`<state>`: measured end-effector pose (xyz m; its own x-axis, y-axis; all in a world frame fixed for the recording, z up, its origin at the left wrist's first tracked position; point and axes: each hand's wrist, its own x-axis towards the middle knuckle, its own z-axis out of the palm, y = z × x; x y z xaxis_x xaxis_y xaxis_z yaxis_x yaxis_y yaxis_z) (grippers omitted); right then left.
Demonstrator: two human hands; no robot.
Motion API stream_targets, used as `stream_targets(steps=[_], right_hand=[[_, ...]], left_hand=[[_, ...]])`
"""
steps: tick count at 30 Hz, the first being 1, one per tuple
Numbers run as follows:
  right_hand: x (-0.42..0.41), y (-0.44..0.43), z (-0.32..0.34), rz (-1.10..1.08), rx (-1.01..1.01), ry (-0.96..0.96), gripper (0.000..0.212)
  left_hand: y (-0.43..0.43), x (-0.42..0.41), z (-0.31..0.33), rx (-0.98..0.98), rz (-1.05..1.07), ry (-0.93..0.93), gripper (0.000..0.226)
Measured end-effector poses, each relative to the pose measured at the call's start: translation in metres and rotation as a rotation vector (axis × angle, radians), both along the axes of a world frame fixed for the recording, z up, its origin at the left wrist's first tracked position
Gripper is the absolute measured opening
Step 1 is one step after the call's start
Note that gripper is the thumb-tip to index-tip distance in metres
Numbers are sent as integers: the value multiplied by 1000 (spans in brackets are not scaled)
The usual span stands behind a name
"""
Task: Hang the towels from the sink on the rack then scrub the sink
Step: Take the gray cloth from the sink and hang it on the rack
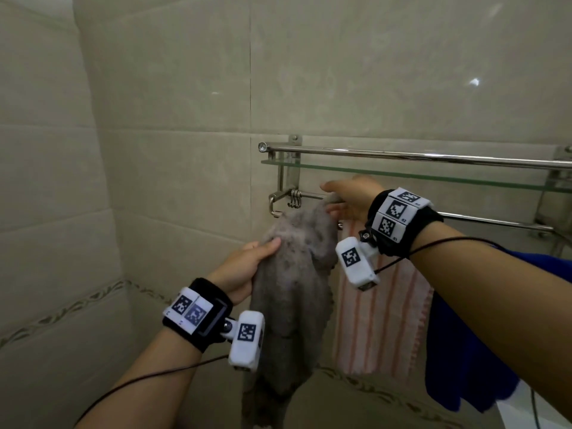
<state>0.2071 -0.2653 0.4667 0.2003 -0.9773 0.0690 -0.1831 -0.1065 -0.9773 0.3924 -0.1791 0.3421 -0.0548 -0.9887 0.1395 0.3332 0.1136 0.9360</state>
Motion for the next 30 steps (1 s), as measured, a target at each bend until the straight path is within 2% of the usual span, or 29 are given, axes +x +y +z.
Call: stream_targets(steps=[2,6,9,10,13,14,16,19,22,24,25,27,30], right_hand=[[-2,2,-1,37,45,-78,38],[-9,13,-1,64,71,-108,43],[-16,22,-5,14,-67,-66,65],[-20,25,-8,-15,-129,-33,62],[-32,37,-23,21,-181,32,24],[-34,40,-31,61,-156,47,17],[-37,44,-48,117,-94,19,18],[-39,51,-71,236,56,-86,37],[-35,58,-96,278,122,49,77],[-27,59,-112,362,177,73,103],[-23,59,-118,383,184,59,109],[-18,61,-123,407,183,8,106],[-13,61,-128,485,191,-205,70]], left_hand=[[-3,-1,13,-22,12,10,29],[-8,-3,34,-16,3,38,32],[-8,-3,47,6,-35,99,38],[-9,-2,52,9,-50,111,40],[-12,-1,64,21,-79,125,45],[-14,-1,67,23,-85,132,45],[-16,-1,72,31,-98,142,42],[-20,-2,80,45,-138,140,41],[-22,-4,87,50,-177,130,44],[-23,-5,90,58,-188,119,47],[-23,-6,92,61,-198,117,48],[-23,-6,94,63,-206,110,48],[-24,-3,96,70,-195,96,46]])
